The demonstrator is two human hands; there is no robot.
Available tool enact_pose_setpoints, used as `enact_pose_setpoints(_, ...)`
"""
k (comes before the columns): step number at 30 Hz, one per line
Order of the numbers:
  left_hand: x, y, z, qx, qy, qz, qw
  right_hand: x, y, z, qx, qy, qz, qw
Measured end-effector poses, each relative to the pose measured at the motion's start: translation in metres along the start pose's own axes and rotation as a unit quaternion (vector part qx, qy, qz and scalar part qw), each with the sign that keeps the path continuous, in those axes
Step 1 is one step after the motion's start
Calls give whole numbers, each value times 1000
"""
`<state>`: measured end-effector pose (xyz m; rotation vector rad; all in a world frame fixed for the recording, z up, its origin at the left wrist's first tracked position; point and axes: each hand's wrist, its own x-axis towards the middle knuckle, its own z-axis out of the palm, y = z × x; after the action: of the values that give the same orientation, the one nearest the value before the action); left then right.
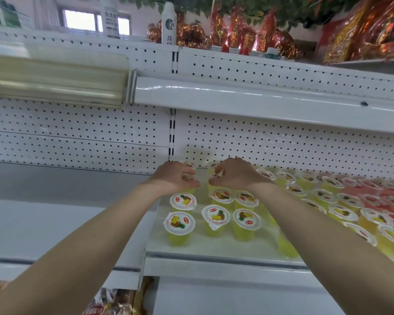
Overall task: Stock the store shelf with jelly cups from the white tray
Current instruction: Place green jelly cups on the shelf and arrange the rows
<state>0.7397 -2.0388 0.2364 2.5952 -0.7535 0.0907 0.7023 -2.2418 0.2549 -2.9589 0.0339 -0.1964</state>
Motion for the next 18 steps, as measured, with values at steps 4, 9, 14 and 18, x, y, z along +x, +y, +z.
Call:
enact_pose_setpoints(4, -1, -1, 4, 6, 14, -8, 1000, -1, 2, -4, 5, -8, -17, 1000)
enact_pose_setpoints(9, -4, 1, 6, 13, 27, -27, 999, -5, 5, -4, 13, -19, -29, 999)
enact_pose_setpoints(14, -11, 11, 2, 31, 52, -60, 996, -11, 11, -4, 58, -8, -21, 998)
enact_pose_setpoints(18, -27, 22, -15, 2, 112, -73, 991, -24, 13, -15, 48, 9, -63, 997)
